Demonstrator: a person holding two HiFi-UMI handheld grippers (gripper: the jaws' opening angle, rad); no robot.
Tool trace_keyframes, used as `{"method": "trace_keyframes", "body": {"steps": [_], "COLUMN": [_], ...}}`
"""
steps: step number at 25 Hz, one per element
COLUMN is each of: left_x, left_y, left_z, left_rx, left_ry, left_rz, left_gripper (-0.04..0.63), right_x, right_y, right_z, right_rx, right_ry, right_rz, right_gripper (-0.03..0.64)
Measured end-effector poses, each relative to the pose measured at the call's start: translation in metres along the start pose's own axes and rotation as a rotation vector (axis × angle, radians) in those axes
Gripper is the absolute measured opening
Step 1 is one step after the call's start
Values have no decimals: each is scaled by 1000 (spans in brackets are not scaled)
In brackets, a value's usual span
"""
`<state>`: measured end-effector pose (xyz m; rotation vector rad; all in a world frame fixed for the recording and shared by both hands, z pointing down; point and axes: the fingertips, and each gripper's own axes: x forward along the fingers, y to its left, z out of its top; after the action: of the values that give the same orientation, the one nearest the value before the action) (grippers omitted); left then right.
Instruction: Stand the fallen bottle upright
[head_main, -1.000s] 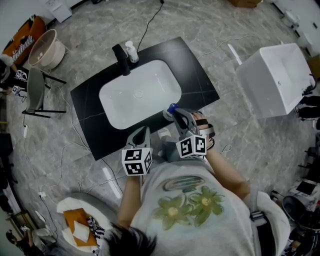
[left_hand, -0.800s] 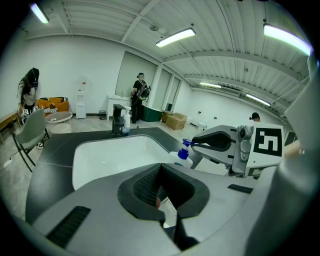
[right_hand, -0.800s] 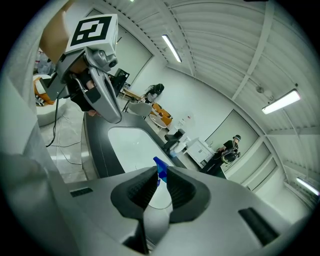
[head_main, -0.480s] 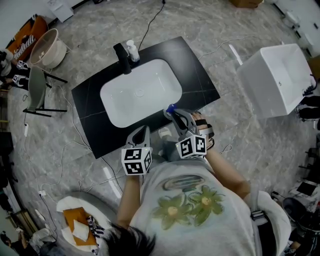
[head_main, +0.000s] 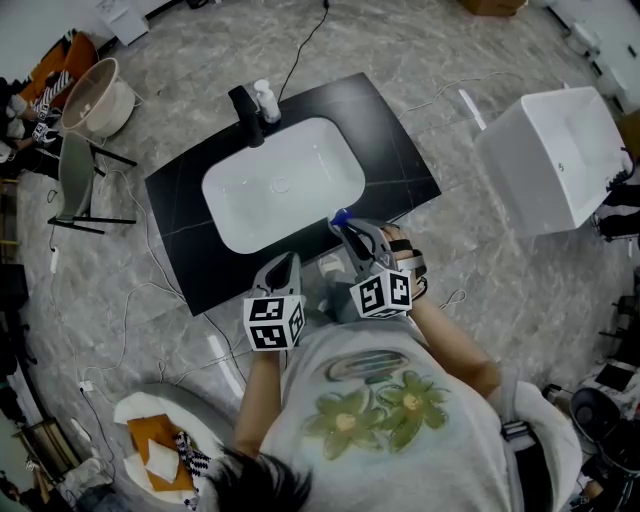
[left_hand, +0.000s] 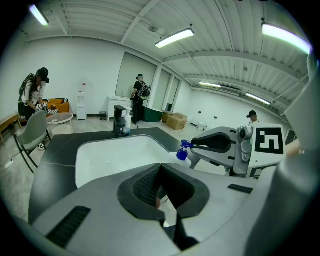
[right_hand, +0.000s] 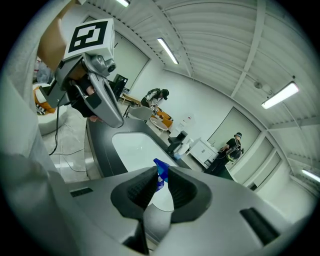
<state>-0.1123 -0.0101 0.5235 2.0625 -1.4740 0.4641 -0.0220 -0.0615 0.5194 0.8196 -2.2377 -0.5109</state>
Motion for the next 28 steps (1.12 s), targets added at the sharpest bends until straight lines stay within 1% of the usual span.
{"method": "trace_keyframes", "body": {"steps": [10, 17, 20, 25, 28], "left_x": [-10, -15, -16, -17, -20], "left_y": [-1, 0, -1, -5, -9], "left_z": [-1, 7, 9, 7, 7], "left_rx": [-9, -23, -25, -21, -18], "left_ry": [-14, -47, -53, -54, -57], "left_rz": [1, 9, 10, 8, 6], "left_gripper": [17, 17, 17, 17, 17], "right_x": [-3, -13, -17, -25, -32], "right_y": [-3, -9, -7, 1, 8], "right_z": [6, 14, 16, 10, 11], "right_rx": [227, 379, 448, 561, 608], "right_ry": [8, -72, -105, -119, -142], "right_rz": [45, 56, 87, 142, 186], "right_gripper": [57, 55, 55, 52, 48]}}
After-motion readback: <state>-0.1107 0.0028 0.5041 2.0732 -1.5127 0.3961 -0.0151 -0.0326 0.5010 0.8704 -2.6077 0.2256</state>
